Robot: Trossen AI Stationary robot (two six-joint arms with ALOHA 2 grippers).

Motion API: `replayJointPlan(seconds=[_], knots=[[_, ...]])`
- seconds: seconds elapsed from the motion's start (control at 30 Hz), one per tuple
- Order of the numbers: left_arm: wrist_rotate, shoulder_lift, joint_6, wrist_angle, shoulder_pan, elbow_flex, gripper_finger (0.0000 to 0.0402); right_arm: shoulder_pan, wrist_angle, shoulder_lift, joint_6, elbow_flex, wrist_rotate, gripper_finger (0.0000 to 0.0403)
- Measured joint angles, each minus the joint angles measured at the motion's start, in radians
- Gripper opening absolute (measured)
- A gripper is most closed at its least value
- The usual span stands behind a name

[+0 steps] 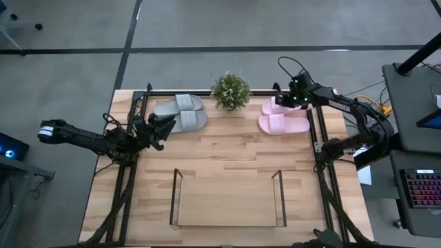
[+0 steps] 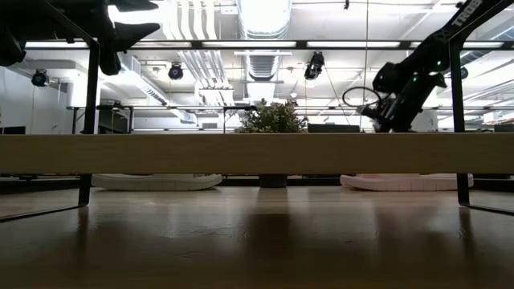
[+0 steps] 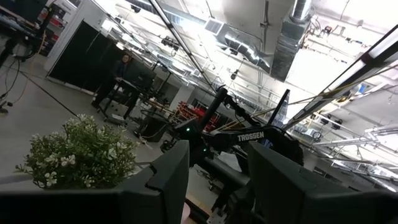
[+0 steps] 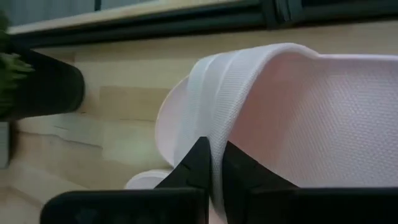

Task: Pick and place slides into the shelf
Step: Put the top pink slide on the shelf

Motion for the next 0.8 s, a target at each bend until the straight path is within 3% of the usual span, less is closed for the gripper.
replayJointPlan(seconds=[0.13,0.43,0.8], knots=[[0.001,0.000,-0.079,-0.002,0.000,0.000,0.0148,0.000,-0.028,-0.080,0.000,0.016,-0.007,0.0011],[0.011,0.033,-0.074,-0.007,0.000,0.000,0.0148,0.004,-0.176,-0.235,-0.003,0.076,-0.047,0.0011],[0.087,0.074,-0.079,-0.005,0.000,0.010,0.0148,0.081,-0.347,-0.318,-0.064,0.316,-0.335,0.0011]])
